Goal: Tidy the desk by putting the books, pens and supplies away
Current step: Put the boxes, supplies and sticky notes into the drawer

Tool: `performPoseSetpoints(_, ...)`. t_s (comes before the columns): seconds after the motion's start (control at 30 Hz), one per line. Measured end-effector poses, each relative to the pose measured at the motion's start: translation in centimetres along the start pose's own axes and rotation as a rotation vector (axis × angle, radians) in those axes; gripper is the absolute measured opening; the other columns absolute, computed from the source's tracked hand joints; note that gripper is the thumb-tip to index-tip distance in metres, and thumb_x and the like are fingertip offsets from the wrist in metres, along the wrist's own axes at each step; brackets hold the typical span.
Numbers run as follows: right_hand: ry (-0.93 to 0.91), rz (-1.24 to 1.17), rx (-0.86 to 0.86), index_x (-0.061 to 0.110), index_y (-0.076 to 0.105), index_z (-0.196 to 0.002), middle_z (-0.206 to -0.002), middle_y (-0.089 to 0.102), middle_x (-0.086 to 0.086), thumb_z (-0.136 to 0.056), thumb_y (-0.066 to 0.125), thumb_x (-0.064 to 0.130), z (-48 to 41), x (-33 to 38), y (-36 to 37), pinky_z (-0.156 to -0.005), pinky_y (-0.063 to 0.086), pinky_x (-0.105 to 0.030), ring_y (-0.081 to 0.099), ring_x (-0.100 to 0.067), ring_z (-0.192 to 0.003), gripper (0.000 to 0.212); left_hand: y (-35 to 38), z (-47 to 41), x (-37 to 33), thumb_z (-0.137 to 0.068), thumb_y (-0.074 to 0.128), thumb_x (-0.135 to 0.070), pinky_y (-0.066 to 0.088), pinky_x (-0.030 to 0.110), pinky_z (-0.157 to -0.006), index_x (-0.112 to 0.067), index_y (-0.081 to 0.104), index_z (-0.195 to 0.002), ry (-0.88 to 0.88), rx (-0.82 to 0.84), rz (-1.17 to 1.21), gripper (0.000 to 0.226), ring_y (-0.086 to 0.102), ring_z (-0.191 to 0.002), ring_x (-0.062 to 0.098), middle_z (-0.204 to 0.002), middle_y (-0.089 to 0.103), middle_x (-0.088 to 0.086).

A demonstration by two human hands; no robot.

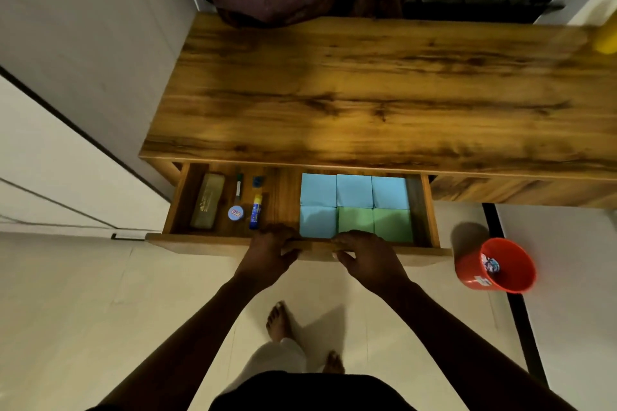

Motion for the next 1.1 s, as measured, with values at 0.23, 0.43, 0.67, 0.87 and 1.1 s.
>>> performPoseSetpoints(0.23,-0.001,0.197,-0.111,0.026,0.069,-0.119,-0.126,0.065,0.006,-0.084,0.074,0.032,-5.0,-0.4,-1.7,-0.092,0.054,-0.038,0.060,-0.022,-0.119,0.036,-1.0,-5.8,1.0,-0.081,0.080,-0.028,0.049,0.043,-0.106,-0.029,0.059,-0.130,0.013,0.040,-0.088,0.053,0.052,-0.128,0.024,-0.135,0.055,-0.003)
performPoseSetpoints(0.43,-0.006,0.430,-0.156,0.024,0.035,-0.156,-0.164,0.029,-0.001,-0.084,0.073,0.046,-8.9,0.4,-4.1,-0.118,0.037,-0.044,0.028,-0.024,-0.152,0.085,-5.0,-10.3,-1.2,-0.070,0.080,-0.048,0.030,0.051,-0.119,-0.026,0.024,-0.158,0.205,-0.071,-0.445,0.107,0.024,-0.150,0.029,-0.160,0.029,0.001)
performPoseSetpoints(0.67,0.061,0.453,-0.117,0.025,0.034,-0.155,-0.163,0.033,-0.001,-0.086,0.072,0.047,-12.3,-0.6,-5.0,-0.120,0.037,-0.046,0.031,-0.024,-0.151,0.081,-5.1,-13.9,-0.2,-0.078,0.069,-0.059,0.031,0.050,-0.117,-0.028,0.037,-0.150,0.219,-0.019,-0.600,0.085,0.036,-0.142,0.026,-0.153,0.037,-0.001)
performPoseSetpoints(0.87,0.064,0.430,-0.142,0.028,0.051,-0.139,-0.145,0.050,0.001,-0.081,0.077,0.044,-13.5,-0.2,-5.4,-0.105,0.048,-0.037,0.051,-0.023,-0.133,0.066,-5.1,-14.2,-0.7,-0.079,0.072,-0.049,0.037,0.049,-0.108,-0.027,0.049,-0.139,0.187,-0.112,-0.613,0.068,0.044,-0.132,0.028,-0.141,0.047,-0.001)
performPoseSetpoints(1.1,0.042,0.478,-0.183,0.028,0.059,-0.124,-0.131,0.058,-0.002,-0.082,0.075,0.038,-13.9,0.3,-5.6,-0.091,0.055,-0.041,0.059,-0.027,-0.120,0.046,-4.9,-14.3,-1.8,-0.078,0.076,-0.040,0.040,0.050,-0.104,-0.026,0.054,-0.129,0.111,-0.162,-0.613,0.058,0.047,-0.126,0.030,-0.132,0.053,0.000)
Point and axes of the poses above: each hand's wrist, its own z-axis away from the middle knuckle, its own y-axis out of the palm, x = y × z, the point moved 8 cm from there along -z, towards the middle knuckle
